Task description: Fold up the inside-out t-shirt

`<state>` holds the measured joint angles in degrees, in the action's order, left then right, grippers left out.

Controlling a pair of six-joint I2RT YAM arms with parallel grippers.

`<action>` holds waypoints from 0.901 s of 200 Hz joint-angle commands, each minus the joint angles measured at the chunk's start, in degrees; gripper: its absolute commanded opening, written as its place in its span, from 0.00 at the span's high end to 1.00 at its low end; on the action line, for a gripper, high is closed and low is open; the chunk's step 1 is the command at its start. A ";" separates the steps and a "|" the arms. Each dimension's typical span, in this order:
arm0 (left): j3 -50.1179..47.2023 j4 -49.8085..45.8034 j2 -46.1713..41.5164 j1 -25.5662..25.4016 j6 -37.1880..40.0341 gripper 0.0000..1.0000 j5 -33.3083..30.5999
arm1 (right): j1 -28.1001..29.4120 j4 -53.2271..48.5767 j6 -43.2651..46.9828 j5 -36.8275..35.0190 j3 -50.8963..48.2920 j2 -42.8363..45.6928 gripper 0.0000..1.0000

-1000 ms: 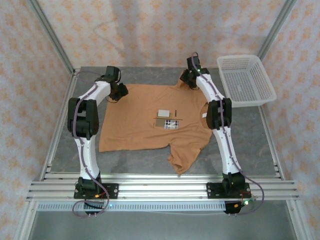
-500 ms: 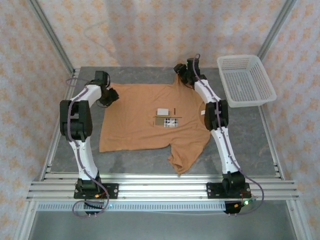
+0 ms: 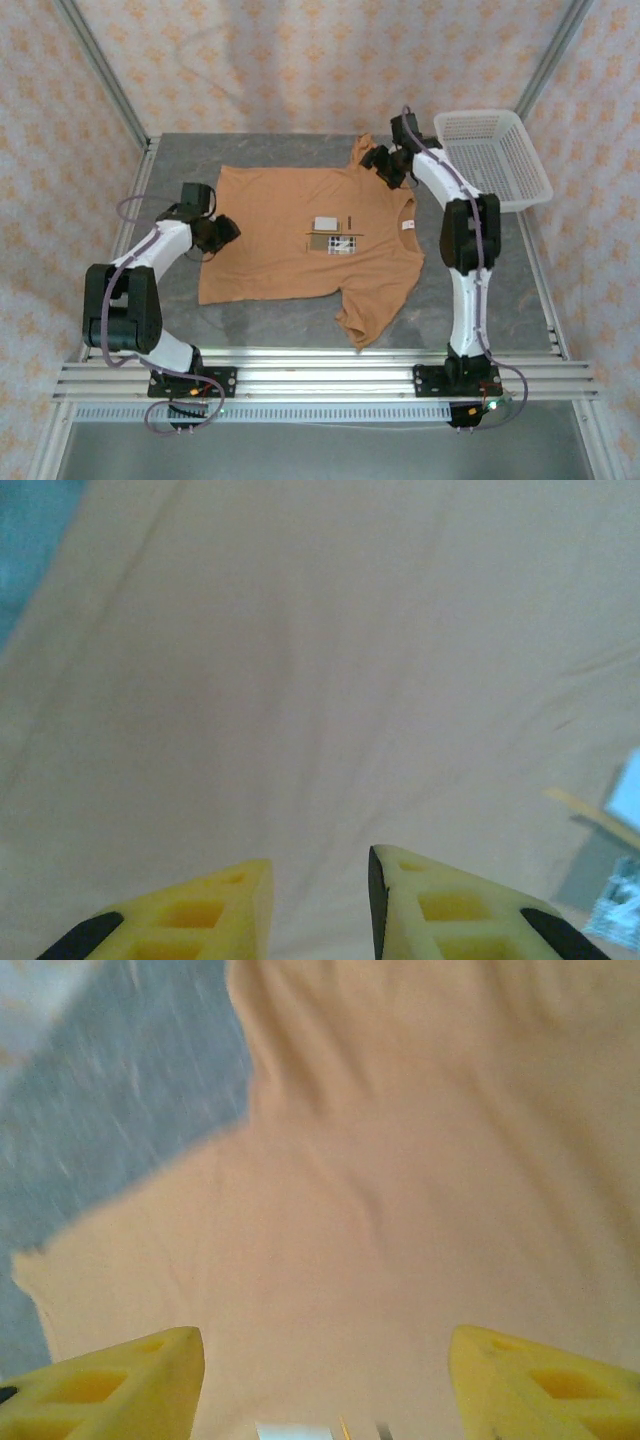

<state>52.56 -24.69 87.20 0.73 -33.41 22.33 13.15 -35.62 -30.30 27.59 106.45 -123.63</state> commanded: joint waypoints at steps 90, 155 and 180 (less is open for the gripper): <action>22.50 0.55 30.64 2.60 1.55 0.67 -4.37 | -3.41 -4.70 6.66 -12.20 2.13 -11.78 0.32; 29.45 -1.77 32.24 3.35 1.02 0.65 -2.94 | -5.65 -17.38 8.72 -11.68 36.03 -30.22 0.31; 25.31 -2.71 23.37 4.98 1.15 0.63 -2.90 | -5.79 -19.49 10.00 -8.43 39.88 -28.21 0.31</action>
<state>81.78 -22.02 118.56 3.44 -32.88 21.45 8.21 -47.77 -22.41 17.39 142.96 -151.85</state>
